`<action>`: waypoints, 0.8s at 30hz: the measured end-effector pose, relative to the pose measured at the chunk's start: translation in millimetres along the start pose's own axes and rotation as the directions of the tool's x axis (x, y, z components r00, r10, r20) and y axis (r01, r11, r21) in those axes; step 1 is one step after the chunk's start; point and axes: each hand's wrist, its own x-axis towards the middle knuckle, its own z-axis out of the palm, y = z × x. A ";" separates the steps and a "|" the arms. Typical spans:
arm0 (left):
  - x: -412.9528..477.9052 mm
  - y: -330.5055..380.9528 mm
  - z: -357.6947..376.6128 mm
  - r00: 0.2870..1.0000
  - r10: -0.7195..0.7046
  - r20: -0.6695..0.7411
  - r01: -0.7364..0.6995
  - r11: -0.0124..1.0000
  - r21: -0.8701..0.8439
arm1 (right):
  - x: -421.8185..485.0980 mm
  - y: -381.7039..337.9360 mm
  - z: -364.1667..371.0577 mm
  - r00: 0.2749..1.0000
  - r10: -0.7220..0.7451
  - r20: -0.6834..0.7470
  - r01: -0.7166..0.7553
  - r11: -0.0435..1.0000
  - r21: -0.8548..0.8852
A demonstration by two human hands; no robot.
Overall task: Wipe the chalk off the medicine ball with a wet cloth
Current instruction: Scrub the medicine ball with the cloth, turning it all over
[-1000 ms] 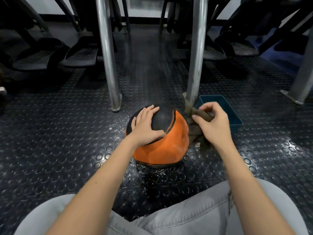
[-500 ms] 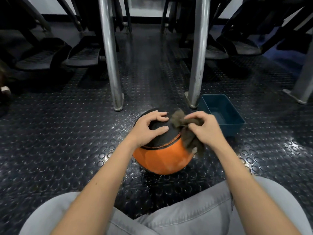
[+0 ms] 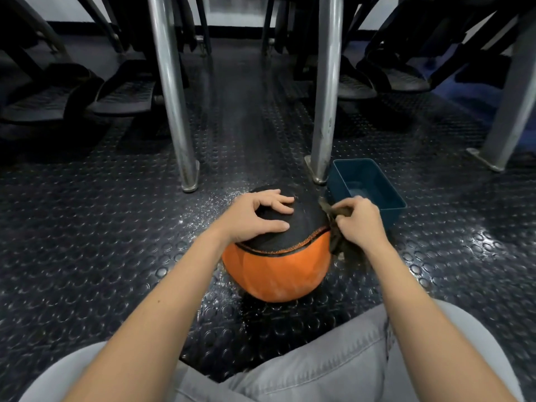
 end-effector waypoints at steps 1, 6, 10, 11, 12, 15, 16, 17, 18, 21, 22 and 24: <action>0.6 -0.6 2.1 1.000 0.006 -0.003 -0.006 1.000 -0.011 | 0.4 -0.3 -2.2 0.999 -0.020 -0.050 0.023 0.998 0.065; -2.8 5.4 -1.6 0.996 -0.084 0.007 0.084 0.982 -0.170 | 1.0 -6.7 -0.8 0.991 -0.135 -0.012 0.133 0.951 0.279; -6.6 12.2 -10.7 0.992 -0.088 0.092 0.097 0.990 -0.106 | 3.5 4.4 8.2 0.992 0.005 0.129 -0.007 1.000 0.010; -8.3 9.4 -12.7 0.996 -0.068 0.050 0.071 0.995 -0.069 | 3.6 4.9 6.8 0.990 -0.012 0.139 0.009 1.000 0.021; -10.6 5.0 -14.6 0.999 -0.050 -0.012 0.050 0.999 0.002 | 2.3 3.9 5.4 0.988 -0.048 0.144 0.043 0.998 0.040; -18.4 -6.3 -16.2 0.971 -0.059 -0.233 0.117 0.963 0.244 | -5.5 -3.4 6.9 0.983 -0.129 0.134 0.114 0.986 0.119; -20.7 -7.5 -13.6 0.945 -0.066 -0.321 0.163 0.944 0.286 | -8.6 -7.0 7.2 0.979 -0.153 0.138 0.133 0.980 0.147; -22.5 -7.7 -10.9 0.913 -0.066 -0.403 0.197 0.936 0.293 | -11.8 -11.4 7.8 0.971 -0.186 0.151 0.159 0.971 0.178; -23.2 -6.7 -6.4 0.885 -0.065 -0.461 0.205 0.944 0.259 | -15.4 -14.4 7.6 0.958 -0.227 0.175 0.191 0.961 0.202; -23.5 0.9 12.2 0.838 -0.120 -0.532 0.221 0.967 0.130 | -24.2 -21.6 6.0 0.897 -0.364 0.252 0.310 0.923 0.229; -22.8 2.7 17.3 0.820 -0.127 -0.558 0.263 0.950 0.169 | -26.0 -22.3 7.7 0.882 -0.400 0.250 0.343 0.908 0.243; -23.6 1.7 22.2 0.780 -0.083 -0.620 0.330 0.896 0.296 | -23.3 -18.6 15.4 0.892 -0.385 0.236 0.339 0.916 0.214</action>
